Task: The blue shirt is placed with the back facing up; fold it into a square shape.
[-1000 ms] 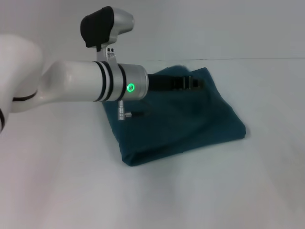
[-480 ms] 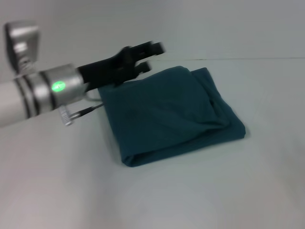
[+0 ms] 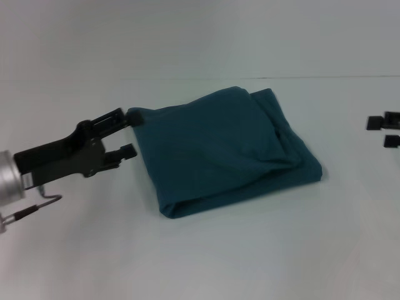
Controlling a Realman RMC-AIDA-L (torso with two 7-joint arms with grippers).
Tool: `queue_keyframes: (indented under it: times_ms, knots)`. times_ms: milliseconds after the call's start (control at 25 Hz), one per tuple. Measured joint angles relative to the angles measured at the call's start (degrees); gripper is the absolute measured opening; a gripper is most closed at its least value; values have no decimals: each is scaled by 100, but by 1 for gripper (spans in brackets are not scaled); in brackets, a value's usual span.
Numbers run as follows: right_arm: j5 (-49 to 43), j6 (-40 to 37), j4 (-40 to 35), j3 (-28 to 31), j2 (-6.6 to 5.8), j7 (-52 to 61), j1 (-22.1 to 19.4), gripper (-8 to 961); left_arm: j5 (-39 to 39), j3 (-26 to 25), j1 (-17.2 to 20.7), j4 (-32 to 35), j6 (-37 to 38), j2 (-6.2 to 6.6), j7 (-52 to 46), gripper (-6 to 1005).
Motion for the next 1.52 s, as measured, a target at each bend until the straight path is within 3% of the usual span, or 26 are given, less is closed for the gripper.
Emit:
queue_keyframes:
  times_ms: [240,480,640,1000,1520]
  knots:
    - [-422,454,-152,-571,182,789,853,913,276,-352,250,173,108,-2,89,948]
    - [-473,1468,-59,-1515,442,1317,1308,910,292,-444,283,193,57,-11,211,949]
    - [-476,2091,156,-1845,588,1283,1527,908,279,-458,249,196,-6,-10,232,948]
    - [-484,3001,791,-2624,808,1192,1798,903,253,-499,242,173,-193,-28,284,947]
    - [-486,3551,1079,-2910,1062,1156,1857,896,252,-503,230,138,-233,-59,362,948]
